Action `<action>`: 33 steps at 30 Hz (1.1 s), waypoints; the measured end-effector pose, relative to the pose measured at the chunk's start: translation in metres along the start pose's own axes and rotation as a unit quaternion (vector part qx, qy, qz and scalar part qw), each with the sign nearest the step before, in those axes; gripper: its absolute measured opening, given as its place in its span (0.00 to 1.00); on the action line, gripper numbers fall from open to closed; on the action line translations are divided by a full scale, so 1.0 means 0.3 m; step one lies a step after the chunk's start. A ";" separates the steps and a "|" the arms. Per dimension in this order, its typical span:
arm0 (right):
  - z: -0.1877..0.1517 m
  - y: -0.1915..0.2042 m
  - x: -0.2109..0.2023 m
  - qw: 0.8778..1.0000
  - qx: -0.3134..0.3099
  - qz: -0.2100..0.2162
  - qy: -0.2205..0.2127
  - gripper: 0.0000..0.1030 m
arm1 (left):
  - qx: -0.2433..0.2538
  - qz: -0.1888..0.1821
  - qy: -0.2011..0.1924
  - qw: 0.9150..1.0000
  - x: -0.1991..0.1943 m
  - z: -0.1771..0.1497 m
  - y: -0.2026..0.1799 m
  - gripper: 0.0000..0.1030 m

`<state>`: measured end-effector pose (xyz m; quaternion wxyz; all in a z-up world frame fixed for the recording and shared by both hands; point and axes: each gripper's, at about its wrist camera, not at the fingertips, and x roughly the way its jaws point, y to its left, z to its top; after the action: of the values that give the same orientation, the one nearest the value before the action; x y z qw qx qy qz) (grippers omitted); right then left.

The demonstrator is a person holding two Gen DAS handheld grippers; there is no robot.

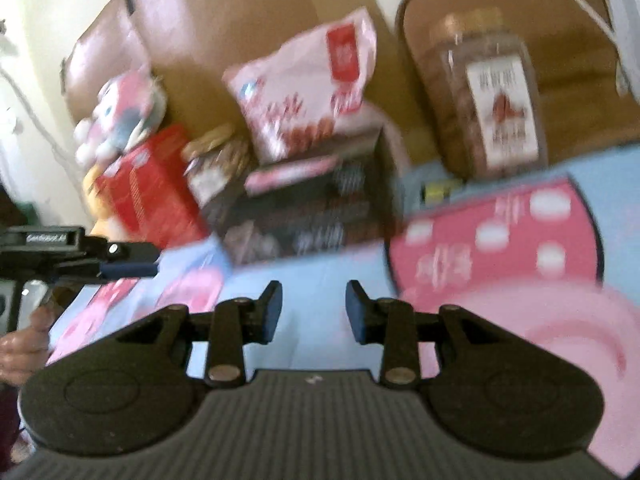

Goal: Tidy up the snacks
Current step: 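Carry the candy box with the left gripper into the tin and release, then lower the left gripper onto the green leaf-print bag and grasp it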

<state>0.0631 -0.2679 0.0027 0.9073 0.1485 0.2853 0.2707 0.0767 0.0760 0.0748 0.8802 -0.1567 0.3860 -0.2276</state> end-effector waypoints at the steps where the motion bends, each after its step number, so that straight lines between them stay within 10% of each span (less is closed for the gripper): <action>1: -0.021 0.008 -0.014 1.000 -0.008 -0.001 0.010 0.37 | 0.012 -0.007 0.007 1.000 0.002 -0.020 -0.023 0.46; 14: -0.210 0.097 -0.146 0.996 -0.069 -0.016 0.060 0.38 | 0.039 -0.047 0.149 0.987 0.184 -0.184 -0.222 0.49; 20: -0.234 0.110 -0.141 0.993 -0.105 -0.021 0.042 0.39 | 0.014 -0.078 0.146 0.986 0.164 -0.189 -0.220 0.48; 23: -0.242 0.119 -0.145 0.992 -0.114 -0.025 0.037 0.39 | 0.018 -0.031 0.103 0.994 0.129 -0.150 -0.206 0.50; 33: -0.248 0.102 -0.155 0.995 -0.094 -0.008 0.025 0.39 | -0.005 -0.042 0.151 0.988 0.223 -0.156 -0.192 0.56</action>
<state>-0.0260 -0.2614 -0.0231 0.9122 0.0534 0.2819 0.2925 0.0654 -0.0123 0.0297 0.8007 -0.1408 0.5085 -0.2837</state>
